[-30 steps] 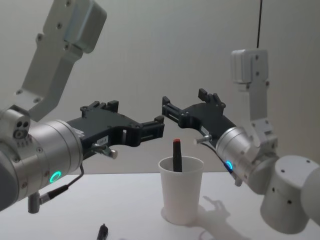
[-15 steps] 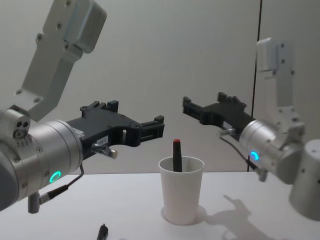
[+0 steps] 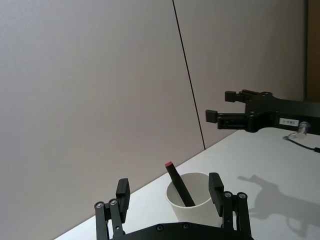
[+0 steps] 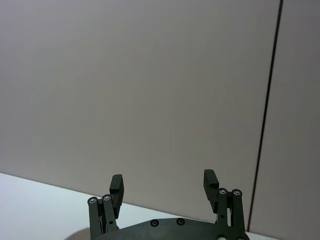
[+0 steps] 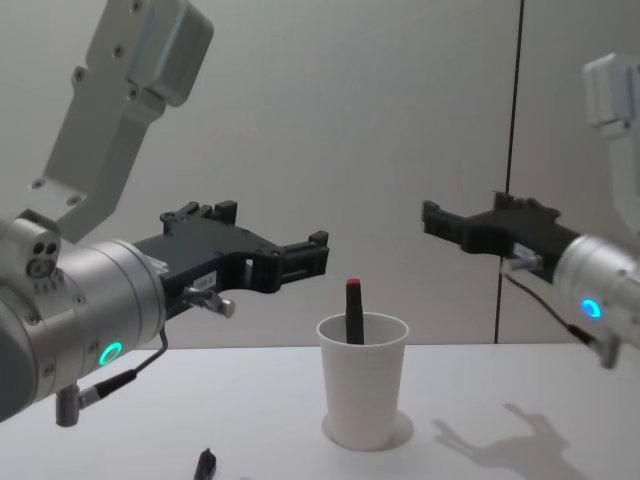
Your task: Place the pen into the pen holder.
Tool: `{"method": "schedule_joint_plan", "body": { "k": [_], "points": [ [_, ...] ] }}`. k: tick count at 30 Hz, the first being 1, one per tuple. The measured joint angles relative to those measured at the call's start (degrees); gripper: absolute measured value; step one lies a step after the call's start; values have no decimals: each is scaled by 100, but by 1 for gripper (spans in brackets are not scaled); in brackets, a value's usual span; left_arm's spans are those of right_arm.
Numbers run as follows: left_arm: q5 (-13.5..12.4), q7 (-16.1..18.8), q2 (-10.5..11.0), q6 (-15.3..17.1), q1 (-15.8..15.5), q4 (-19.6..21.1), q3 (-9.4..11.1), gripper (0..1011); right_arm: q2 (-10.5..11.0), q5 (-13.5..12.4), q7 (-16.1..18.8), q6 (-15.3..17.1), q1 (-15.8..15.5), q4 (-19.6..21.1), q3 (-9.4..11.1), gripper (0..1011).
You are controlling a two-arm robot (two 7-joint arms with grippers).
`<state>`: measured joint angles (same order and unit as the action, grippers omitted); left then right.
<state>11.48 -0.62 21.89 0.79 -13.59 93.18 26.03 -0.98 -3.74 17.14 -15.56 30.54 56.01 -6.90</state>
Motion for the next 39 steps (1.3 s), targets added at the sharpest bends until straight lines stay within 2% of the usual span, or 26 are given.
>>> {"method": "schedule_joint_plan", "body": {
  "k": [9,22,30,39],
  "points": [
    [0,0,0,0,0,0,0,1003,238,174,-91,712,-596,993,162,1001],
    [0,0,0,0,0,0,0,1003,554,300,-153,1435,-1301,1997,393,1001],
    [0,0,0,0,0,0,0,1003,729,379,-152,1685,-1648,2399,523,1002],
    [0,0,0,0,0,0,0,1003,869,462,-125,1828,-1948,2701,616,1002]
  ]
}}
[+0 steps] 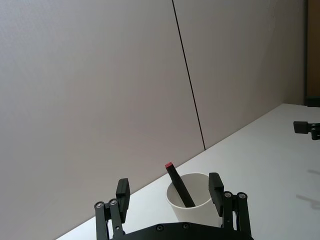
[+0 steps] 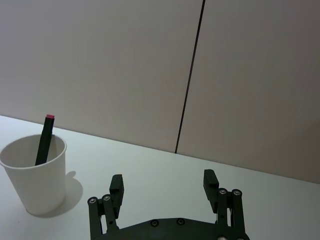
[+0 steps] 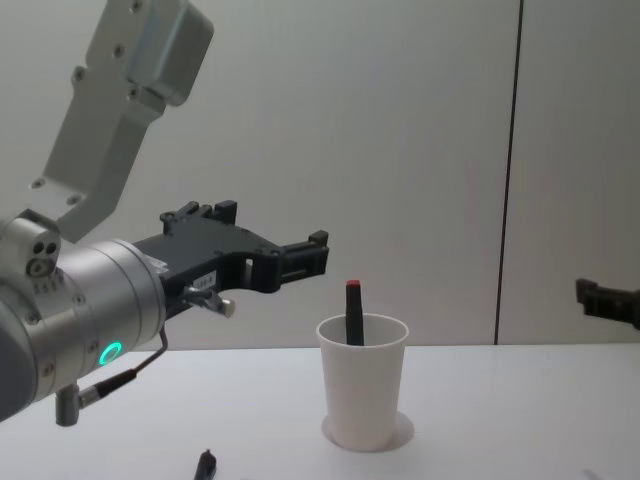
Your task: Place the pen into the pen holder.
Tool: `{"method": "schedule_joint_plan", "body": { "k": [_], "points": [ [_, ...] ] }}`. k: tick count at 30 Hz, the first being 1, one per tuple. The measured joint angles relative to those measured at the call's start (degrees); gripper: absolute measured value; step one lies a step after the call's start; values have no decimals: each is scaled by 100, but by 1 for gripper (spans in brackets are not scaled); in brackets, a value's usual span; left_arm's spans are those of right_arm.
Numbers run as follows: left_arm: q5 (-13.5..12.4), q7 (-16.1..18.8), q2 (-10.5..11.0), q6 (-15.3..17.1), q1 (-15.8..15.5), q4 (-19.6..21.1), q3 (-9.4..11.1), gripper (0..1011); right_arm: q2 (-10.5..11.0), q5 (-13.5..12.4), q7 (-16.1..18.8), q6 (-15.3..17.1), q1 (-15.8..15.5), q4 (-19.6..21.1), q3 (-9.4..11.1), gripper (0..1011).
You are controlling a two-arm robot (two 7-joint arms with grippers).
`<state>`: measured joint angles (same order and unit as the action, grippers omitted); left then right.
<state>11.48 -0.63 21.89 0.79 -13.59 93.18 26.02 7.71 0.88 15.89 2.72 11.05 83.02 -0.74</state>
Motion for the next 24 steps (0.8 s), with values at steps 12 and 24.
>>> {"method": "schedule_joint_plan", "body": {
  "k": [12,24],
  "points": [
    [0,0,0,0,0,0,0,1003,99,22,-3,100,-235,244,66,1001],
    [3,-9,-4,159,4,25,-16,1003,134,22,-12,134,-326,335,90,1002]
  ]
}}
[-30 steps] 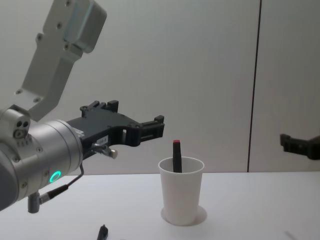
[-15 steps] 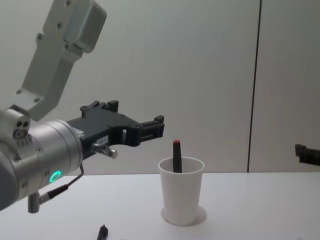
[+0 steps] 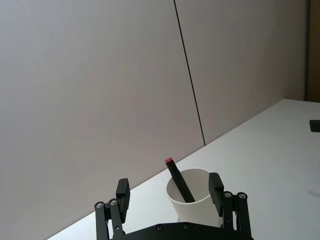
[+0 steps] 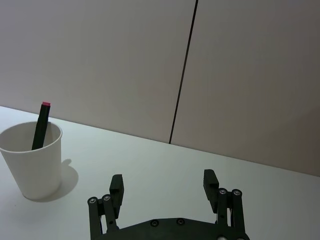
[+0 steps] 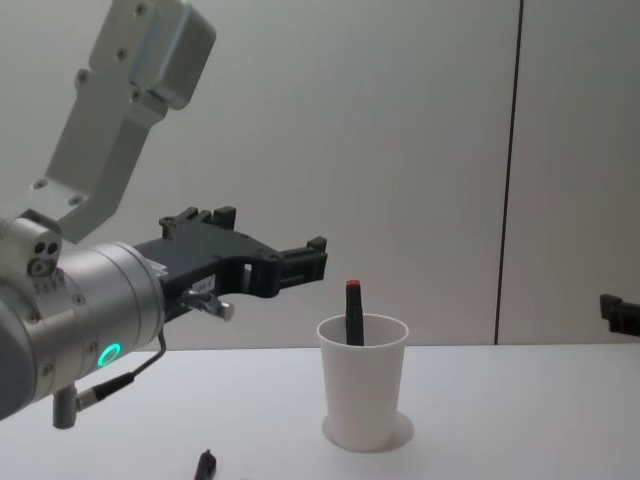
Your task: Place the pen into the pen holder.
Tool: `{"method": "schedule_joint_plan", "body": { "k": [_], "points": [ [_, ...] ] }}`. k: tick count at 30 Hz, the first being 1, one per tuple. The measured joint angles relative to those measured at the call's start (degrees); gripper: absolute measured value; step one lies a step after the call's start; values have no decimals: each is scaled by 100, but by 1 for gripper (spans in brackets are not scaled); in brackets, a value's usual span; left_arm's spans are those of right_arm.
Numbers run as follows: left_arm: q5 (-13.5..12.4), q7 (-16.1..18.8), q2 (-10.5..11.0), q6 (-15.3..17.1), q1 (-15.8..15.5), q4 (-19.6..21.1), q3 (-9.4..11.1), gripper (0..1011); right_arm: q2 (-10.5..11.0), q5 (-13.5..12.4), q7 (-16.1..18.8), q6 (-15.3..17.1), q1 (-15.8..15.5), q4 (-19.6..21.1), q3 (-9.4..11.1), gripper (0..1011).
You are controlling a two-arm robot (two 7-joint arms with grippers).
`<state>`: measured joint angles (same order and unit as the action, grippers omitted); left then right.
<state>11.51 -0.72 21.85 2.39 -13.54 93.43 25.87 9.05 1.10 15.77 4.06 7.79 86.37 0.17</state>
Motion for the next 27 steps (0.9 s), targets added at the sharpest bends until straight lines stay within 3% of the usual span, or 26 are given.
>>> {"method": "schedule_joint_plan", "body": {
  "k": [13,27],
  "points": [
    [189,114,26,639,56,136,-64,1003,13,0,-6,11,-36,35,10,1002],
    [773,410,42,1313,194,127,-185,1003,20,0,-6,16,-46,47,13,1002]
  ]
}}
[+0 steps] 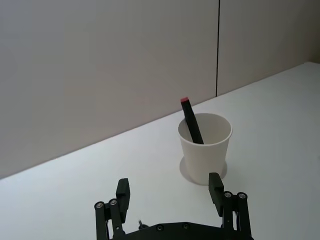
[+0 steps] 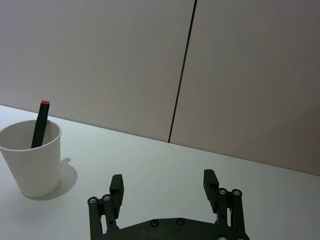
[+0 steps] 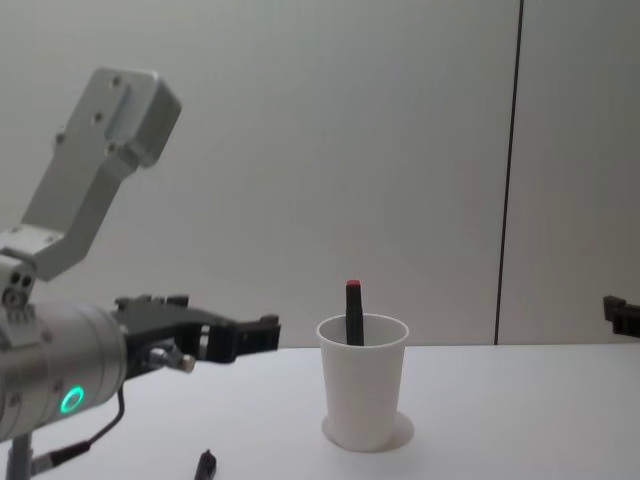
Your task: Place the pen into the pen holder.
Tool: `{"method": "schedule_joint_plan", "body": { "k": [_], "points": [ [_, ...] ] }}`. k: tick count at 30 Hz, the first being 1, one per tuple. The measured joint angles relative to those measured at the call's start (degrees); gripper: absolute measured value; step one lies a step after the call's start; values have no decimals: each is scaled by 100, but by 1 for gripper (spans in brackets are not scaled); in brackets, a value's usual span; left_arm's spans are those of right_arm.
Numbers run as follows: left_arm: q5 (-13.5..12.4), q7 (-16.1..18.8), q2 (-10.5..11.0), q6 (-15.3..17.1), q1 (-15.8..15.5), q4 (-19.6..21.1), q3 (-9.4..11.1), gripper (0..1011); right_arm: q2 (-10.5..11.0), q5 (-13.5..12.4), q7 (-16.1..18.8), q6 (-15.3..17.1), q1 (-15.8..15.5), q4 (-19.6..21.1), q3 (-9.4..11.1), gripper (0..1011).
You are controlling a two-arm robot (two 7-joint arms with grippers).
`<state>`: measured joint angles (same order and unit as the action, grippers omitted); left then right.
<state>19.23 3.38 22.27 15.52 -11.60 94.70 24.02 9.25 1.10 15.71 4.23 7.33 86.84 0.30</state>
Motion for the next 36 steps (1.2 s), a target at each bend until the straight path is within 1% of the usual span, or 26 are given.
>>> {"method": "schedule_joint_plan", "body": {
  "k": [9,16,25,36],
  "points": [
    [367,119,-49,235,30,-205,-61,1003,2,0,0,0,-4,4,0,1002],
    [574,177,-98,394,28,-363,-99,1003,2,0,0,-1,-6,4,0,1002],
    [778,188,-150,599,11,-532,-135,1003,2,0,0,-1,-6,4,0,1002],
    [986,140,-214,955,-2,-706,-150,1003,2,0,0,-1,-6,4,-1,1001]
  ]
}}
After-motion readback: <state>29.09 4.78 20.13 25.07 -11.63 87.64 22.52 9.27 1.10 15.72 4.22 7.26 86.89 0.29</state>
